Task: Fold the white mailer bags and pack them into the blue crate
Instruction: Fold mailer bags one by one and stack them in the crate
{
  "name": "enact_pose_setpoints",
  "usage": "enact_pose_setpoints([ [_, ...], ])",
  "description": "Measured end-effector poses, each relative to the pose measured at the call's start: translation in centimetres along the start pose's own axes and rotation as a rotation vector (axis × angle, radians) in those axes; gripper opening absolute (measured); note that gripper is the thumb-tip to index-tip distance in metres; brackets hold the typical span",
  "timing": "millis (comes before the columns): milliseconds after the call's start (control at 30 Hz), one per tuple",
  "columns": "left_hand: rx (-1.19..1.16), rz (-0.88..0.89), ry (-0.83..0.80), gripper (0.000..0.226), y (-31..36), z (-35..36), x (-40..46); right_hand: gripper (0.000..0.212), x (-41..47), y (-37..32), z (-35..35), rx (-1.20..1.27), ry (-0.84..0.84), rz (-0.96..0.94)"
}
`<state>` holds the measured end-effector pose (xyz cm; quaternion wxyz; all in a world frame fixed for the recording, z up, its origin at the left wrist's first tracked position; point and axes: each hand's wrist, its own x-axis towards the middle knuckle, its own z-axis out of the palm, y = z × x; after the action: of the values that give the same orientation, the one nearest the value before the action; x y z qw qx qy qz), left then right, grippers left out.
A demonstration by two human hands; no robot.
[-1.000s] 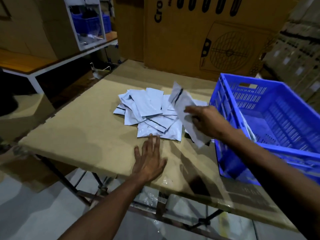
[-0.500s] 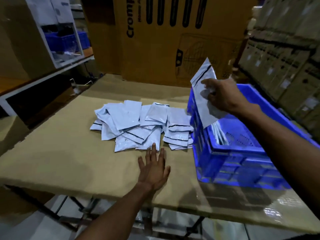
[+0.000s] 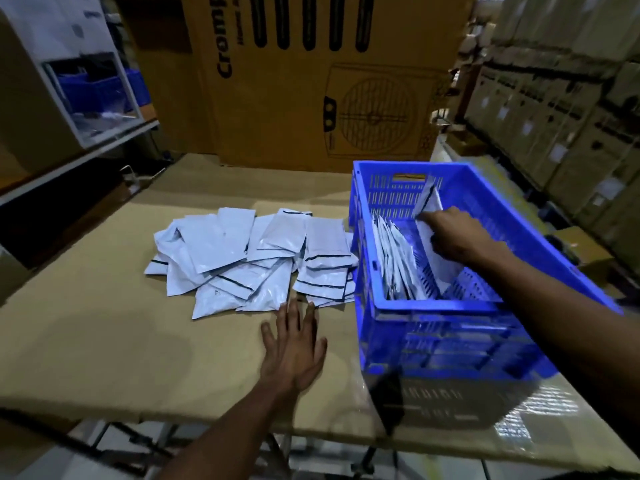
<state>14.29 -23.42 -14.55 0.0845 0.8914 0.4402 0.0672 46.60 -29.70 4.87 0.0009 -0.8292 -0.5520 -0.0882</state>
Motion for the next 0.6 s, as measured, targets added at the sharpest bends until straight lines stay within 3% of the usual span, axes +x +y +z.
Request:
enact_pose_setpoints([
  [167, 0.005, -0.008, 0.018, 0.073, 0.0, 0.0, -0.2, 0.058, 0.2, -0.5, 3.4, -0.005, -0.260, -0.059],
  [367, 0.030, -0.016, 0.032, 0.072, -0.1, 0.0, -0.5, 0.055, 0.8, -1.5, 4.3, 0.044, -0.303, -0.169],
  [600, 0.025, -0.016, 0.059, 0.073, -0.2, 0.3, -0.7, 0.046, 0.5, -2.3, 3.1, 0.159, -0.038, -0.247],
])
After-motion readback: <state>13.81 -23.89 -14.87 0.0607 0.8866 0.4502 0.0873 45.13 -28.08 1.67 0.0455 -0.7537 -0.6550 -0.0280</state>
